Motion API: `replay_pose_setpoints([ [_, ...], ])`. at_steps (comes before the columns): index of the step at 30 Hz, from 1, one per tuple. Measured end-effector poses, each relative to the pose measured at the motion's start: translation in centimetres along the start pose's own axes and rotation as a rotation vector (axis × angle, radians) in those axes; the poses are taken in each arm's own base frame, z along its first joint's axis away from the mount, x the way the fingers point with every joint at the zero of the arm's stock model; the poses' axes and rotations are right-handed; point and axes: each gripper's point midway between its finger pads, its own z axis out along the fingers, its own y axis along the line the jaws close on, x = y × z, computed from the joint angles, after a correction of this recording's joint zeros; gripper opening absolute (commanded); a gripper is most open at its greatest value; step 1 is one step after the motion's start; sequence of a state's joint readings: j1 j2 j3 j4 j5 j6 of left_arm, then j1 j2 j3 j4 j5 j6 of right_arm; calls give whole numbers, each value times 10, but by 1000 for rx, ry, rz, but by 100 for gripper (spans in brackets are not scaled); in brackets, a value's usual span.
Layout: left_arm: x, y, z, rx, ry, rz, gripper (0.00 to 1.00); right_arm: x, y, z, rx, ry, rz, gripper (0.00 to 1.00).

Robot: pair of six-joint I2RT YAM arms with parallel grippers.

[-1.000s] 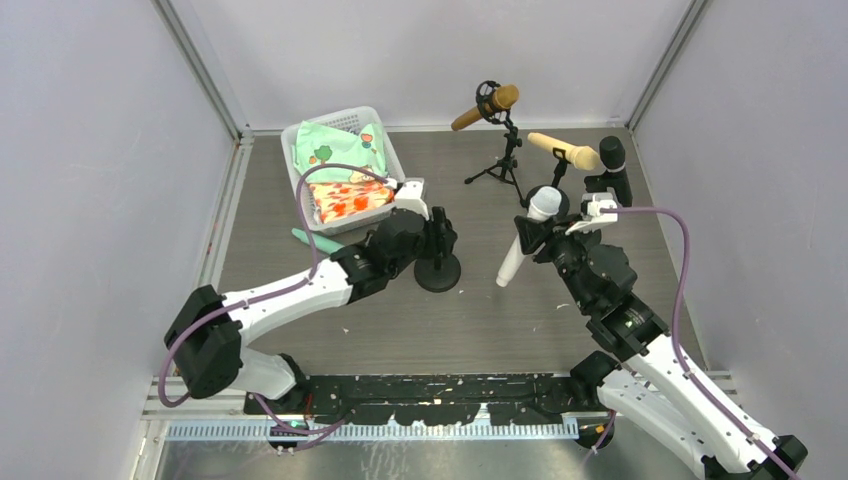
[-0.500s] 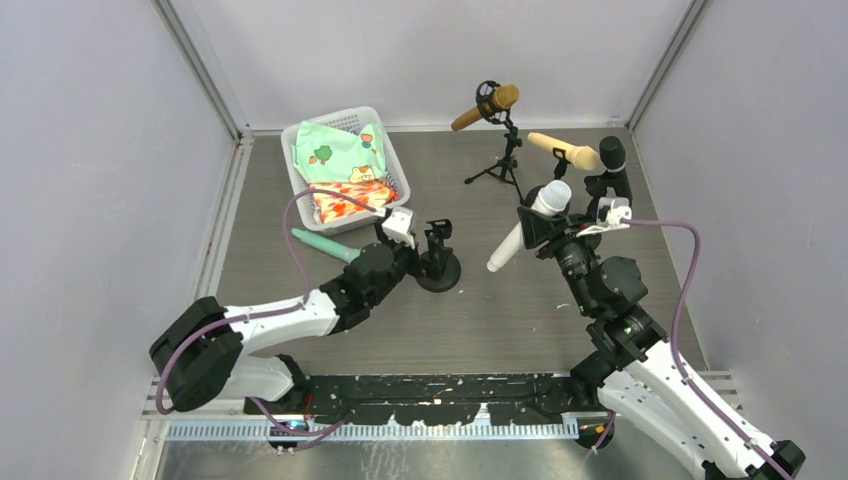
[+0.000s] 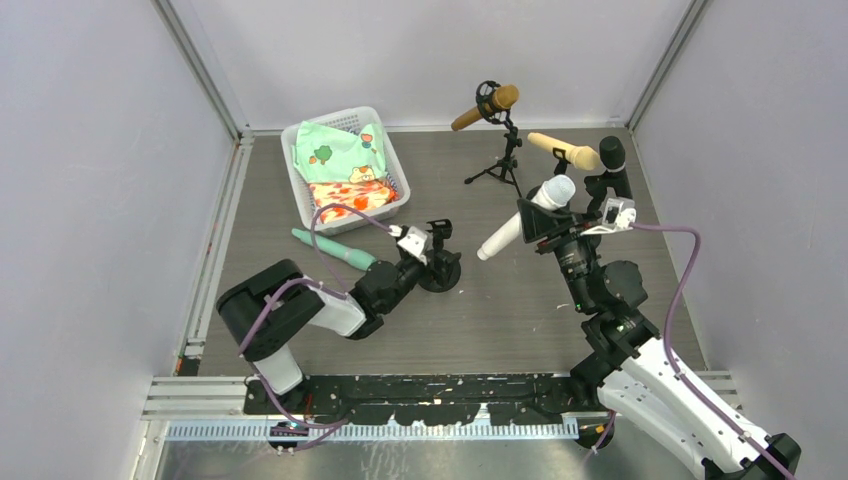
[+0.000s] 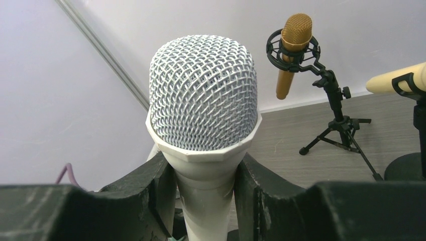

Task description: Attach the microphones to the stand

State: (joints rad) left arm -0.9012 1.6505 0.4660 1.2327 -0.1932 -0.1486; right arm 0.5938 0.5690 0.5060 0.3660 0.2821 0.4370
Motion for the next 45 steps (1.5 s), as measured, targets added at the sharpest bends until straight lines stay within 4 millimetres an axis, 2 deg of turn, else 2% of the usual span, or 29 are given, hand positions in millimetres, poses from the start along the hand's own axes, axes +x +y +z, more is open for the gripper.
replay_pose_setpoints([
  [3, 1, 0, 7, -3, -18, 3, 68, -1, 1, 0, -7, -15, 17, 1],
  [6, -9, 0, 15, -14, -57, 7, 58, 4, -1, -1, -10, -21, 28, 1],
  [11, -26, 1, 23, -32, -116, 2, 35, 9, -3, 1, -12, -25, 42, 1],
  [14, -23, 2, 23, -34, -110, 4, 25, 6, -1, 3, -26, -52, 54, 1],
  [19, -22, 3, 24, -37, -113, -2, 1, 5, 2, 5, -68, -116, 71, 1],
  [28, -20, -6, 23, 23, -107, -6, 0, 19, 4, 19, -131, -191, 68, 1],
  [38, -22, -10, 23, 33, -114, -76, 0, 0, 15, 23, -189, -297, 100, 1],
  [45, -25, -13, 23, 35, -121, -151, 0, 5, 15, 25, -194, -294, 100, 1],
])
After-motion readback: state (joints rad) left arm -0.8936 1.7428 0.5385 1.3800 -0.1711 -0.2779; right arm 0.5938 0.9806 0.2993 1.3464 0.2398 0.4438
